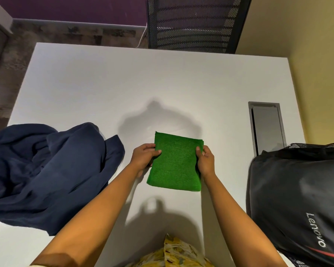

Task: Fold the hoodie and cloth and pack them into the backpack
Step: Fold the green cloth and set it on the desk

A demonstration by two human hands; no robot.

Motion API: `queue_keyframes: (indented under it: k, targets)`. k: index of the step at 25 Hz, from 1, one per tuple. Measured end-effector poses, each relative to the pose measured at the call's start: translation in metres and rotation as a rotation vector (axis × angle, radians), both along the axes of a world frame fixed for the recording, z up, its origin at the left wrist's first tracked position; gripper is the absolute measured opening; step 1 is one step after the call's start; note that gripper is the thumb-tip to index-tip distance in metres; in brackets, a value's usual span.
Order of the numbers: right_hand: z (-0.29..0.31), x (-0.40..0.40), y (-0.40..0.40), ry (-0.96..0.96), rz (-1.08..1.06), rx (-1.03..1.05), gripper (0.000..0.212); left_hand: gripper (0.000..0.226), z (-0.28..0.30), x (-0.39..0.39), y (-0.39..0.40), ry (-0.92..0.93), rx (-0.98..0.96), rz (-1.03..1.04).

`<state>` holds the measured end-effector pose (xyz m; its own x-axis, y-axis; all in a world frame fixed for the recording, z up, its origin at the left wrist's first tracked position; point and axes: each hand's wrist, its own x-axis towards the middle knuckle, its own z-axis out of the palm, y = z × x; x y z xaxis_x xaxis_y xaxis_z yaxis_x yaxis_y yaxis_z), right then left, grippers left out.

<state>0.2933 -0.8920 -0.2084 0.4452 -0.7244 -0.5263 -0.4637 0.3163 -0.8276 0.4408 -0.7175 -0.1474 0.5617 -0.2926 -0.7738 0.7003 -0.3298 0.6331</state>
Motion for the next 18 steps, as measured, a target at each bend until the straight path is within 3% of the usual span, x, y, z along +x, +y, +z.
queue_keyframes:
  k: [9, 12, 14, 16, 18]
  targets:
    - [0.007, 0.001, 0.005, -0.107, -0.188, 0.131, 0.014, 0.022, -0.009, -0.010, -0.003, -0.039, 0.022, 0.208]
    - [0.023, 0.002, 0.007, -0.037, -0.141, 0.034, 0.011, 0.032, -0.014, -0.019, -0.001, -0.185, 0.113, 0.099]
    - [0.035, 0.004, 0.010, 0.026, -0.057, -0.094, 0.023, 0.038, -0.014, -0.027, 0.001, -0.306, 0.192, -0.012]
    - [0.045, 0.005, 0.016, 0.107, -0.032, -0.254, 0.049, 0.042, -0.016, -0.031, 0.004, -0.428, 0.331, -0.116]
    - [0.054, 0.008, 0.032, 0.358, 0.009, -0.425, 0.074, 0.046, -0.014, -0.033, 0.005, -0.515, 0.564, -0.292]
